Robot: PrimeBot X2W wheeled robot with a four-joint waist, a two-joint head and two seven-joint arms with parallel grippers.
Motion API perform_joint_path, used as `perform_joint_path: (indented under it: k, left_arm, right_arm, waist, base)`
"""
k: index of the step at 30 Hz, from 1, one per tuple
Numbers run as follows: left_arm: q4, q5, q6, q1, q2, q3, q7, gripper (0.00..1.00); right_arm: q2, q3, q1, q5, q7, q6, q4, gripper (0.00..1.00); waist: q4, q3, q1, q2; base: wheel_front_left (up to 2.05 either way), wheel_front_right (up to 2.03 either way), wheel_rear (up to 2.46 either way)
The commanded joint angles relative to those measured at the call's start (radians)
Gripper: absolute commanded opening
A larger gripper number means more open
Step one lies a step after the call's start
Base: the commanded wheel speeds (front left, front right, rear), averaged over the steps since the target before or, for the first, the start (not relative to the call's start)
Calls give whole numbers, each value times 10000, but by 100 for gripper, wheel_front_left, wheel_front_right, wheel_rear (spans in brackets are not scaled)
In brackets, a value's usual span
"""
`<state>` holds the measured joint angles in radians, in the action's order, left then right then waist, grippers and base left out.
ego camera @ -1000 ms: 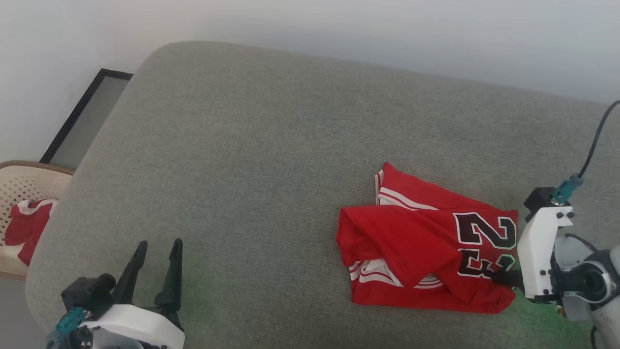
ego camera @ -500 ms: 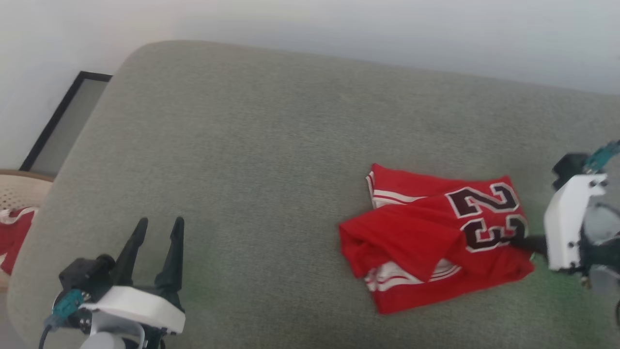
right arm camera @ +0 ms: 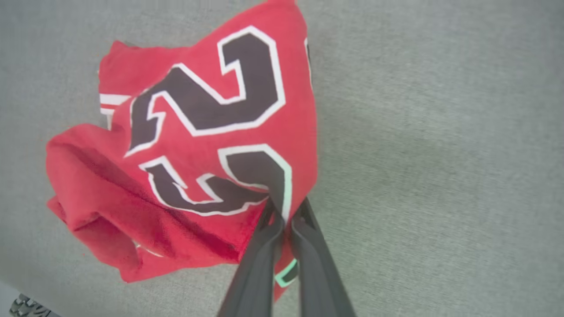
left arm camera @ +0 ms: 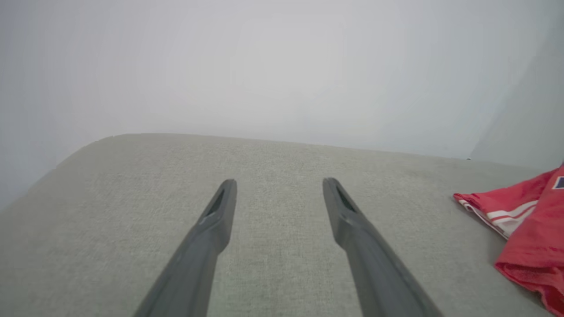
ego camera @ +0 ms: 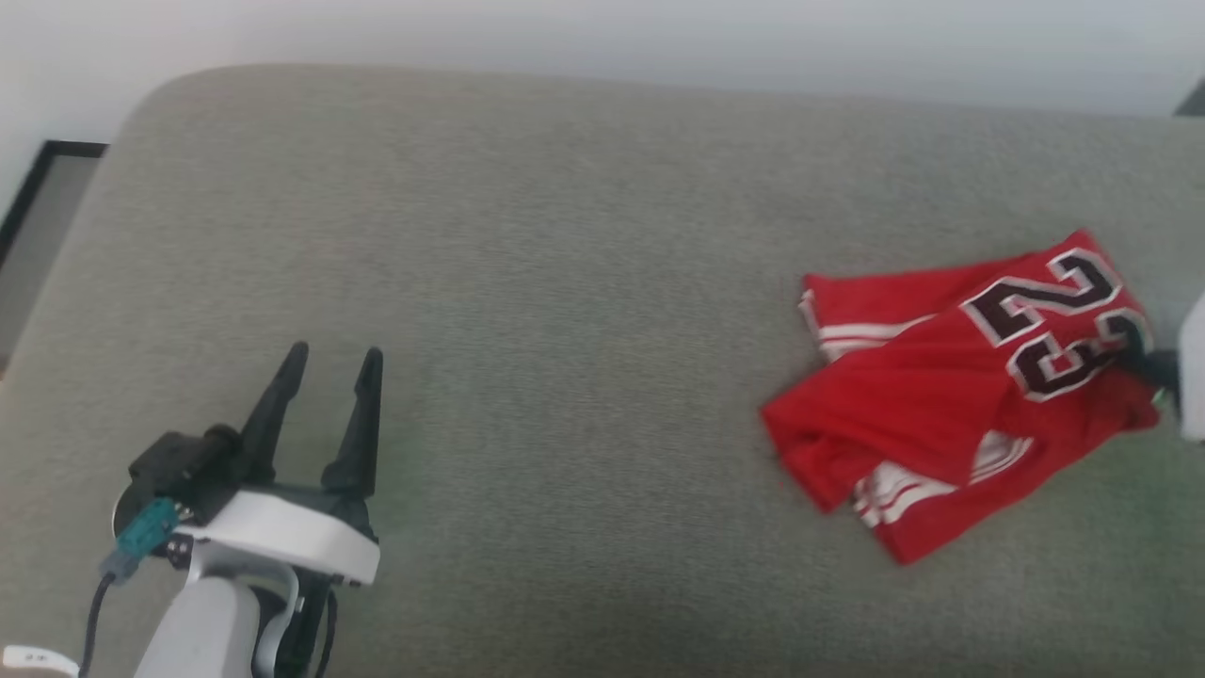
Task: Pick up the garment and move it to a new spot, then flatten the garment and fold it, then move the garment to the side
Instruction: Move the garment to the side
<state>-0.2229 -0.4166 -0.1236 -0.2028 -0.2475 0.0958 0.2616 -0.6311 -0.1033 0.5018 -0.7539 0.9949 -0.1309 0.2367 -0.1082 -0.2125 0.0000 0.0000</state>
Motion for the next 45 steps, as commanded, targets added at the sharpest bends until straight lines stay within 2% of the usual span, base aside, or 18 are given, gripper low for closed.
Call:
perform_joint_path:
  k: [1, 13, 23, 35, 45]
  left_arm:
    - [54, 78, -43, -182, 5, 9, 39, 100]
    - [170, 369, -50, -1287, -17, 500, 39, 100]
    - [132, 447, -59, -2257, -158, 1084, 40, 100]
    - [-48, 334, -60, -3270, -153, 1759, 40, 100]
    - [-74, 231, -60, -3518, -201, 1927, 40, 100]
  right_arm:
    - [-59, 20, 146, 90, -121, 5, 21, 0]
    - [-1133, 305, 1050, 639, -1578, 6, 594, 0]
    - [-2004, 423, 2048, 1765, -3392, 8, 1918, 0]
    - [-2071, 948, 3096, 4001, -5500, 11, 4482, 0]
    - [-1813, 1739, 3486, 5501, -6473, 11, 6247, 0]
  waist:
    - [235, -183, 0, 0]
    - [1327, -968, 0, 0]
    - [1936, -1760, 0, 0]
    - [1926, -2588, 0, 0]
    - [1770, -3012, 0, 0]
  base:
    - [0, 0, 0]
    - [0, 0, 0]
    - [0, 0, 0]
    - [0, 0, 0]
    - [0, 0, 0]
